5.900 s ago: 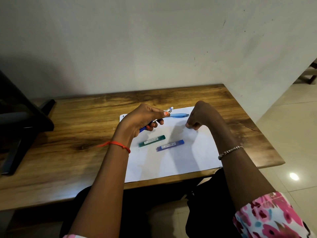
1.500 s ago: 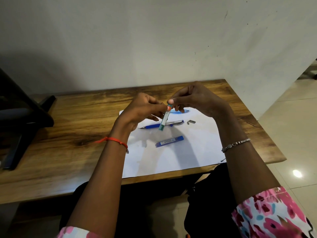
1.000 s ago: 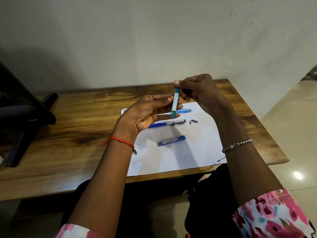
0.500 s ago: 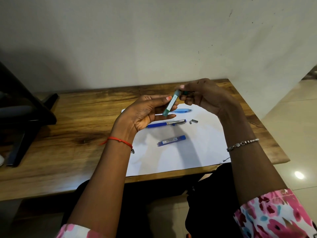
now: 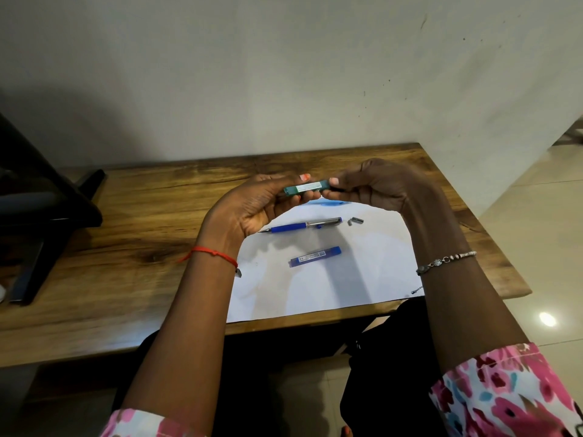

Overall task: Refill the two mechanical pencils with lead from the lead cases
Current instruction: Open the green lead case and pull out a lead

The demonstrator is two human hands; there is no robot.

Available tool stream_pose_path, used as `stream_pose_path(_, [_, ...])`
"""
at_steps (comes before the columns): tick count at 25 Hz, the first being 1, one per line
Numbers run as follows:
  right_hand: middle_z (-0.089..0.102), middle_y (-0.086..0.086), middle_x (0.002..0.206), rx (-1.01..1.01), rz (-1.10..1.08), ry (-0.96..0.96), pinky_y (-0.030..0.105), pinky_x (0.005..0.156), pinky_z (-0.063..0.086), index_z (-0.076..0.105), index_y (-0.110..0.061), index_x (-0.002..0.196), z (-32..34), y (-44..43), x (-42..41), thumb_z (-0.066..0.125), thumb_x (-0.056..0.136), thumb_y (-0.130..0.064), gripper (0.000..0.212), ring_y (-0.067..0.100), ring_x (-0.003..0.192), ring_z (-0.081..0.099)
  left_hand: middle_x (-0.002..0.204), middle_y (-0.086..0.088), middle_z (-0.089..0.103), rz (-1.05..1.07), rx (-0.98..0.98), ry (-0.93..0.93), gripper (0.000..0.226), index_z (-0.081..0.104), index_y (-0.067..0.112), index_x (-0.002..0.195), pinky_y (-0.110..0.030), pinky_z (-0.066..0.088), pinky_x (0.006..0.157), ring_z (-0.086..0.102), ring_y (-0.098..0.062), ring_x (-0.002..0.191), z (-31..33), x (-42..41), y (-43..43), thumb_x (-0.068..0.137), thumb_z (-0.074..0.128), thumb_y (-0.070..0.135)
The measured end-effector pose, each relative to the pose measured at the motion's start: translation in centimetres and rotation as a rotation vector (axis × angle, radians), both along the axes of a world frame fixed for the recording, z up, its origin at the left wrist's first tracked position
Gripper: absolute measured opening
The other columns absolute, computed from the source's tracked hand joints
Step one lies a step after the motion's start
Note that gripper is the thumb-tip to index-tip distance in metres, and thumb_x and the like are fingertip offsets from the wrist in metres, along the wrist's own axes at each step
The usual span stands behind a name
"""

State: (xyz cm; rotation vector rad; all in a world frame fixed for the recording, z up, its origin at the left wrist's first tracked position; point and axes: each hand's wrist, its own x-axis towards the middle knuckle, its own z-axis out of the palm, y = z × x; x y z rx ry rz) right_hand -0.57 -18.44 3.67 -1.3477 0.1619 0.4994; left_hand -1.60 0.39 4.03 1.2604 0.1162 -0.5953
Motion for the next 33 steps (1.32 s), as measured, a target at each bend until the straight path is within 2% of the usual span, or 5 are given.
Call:
stream_pose_path(7, [0.073,0.012,0.067,-0.017,-0.008,0.045,0.019,0.06,0.058,0.06,0.011,0.087,0.3,0.23,-0.37,0.046,0.086,0.015,0.014,0.015,0.059,0.071,0.058,-0.006,0.071,-0.004,0.01,0.026,0.01,0.064,0.001,0.088,-0.008,0.047,0.043,0.066,-0.007,0.049,0.16,-0.15,0.04,0.087,0.057,0.008])
stream_pose_path(13, [0.074,0.013,0.075,-0.052,0.077,0.051,0.019,0.062,0.058,0.058,0.014,0.101,0.22,0.01,-0.37,0.047,0.087,0.014,0.018,0.016,0.066,0.072,0.058,-0.005,0.071,-0.02,0.064,0.025,0.01,0.065,0.001,0.087,-0.007,0.045,0.041,0.066,-0.007,0.049,-0.04,-0.23,-0.19,0.085,0.06,0.008])
stream_pose_path(19, [0.073,0.015,0.071,-0.088,0.078,0.057,0.019,0.059,0.057,0.058,0.017,0.098,0.03,-0.01,-0.28,0.049,0.085,0.014,0.015,0.018,0.064,0.072,0.057,-0.003,0.07,-0.038,0.101,0.017,0.01,0.065,0.004,0.081,-0.005,0.044,0.042,0.066,-0.006,0.05,-0.13,-0.26,-0.42,0.086,0.059,0.01])
stream_pose_path(25, [0.072,0.013,0.067,-0.103,0.056,0.056,0.019,0.058,0.057,0.061,0.012,0.088,-0.07,-0.28,-0.15,0.05,0.086,0.012,0.011,0.015,0.06,0.071,0.058,0.0,0.071,-0.112,0.143,-0.021,0.012,0.064,0.003,0.088,-0.008,0.047,0.043,0.067,-0.003,0.052,-0.31,-0.18,-0.32,0.088,0.056,0.012])
stream_pose_path(33, [0.07,0.003,0.059,-0.161,0.029,-0.094,0.014,0.052,0.053,0.064,0.003,0.085,-0.24,-0.62,0.19,0.053,0.087,0.004,0.011,0.008,0.052,0.066,0.071,0.001,0.075,-0.214,0.192,-0.093,0.017,0.066,0.013,0.099,-0.019,0.056,0.055,0.071,-0.01,0.064,-0.75,0.12,0.07,0.088,0.054,0.008])
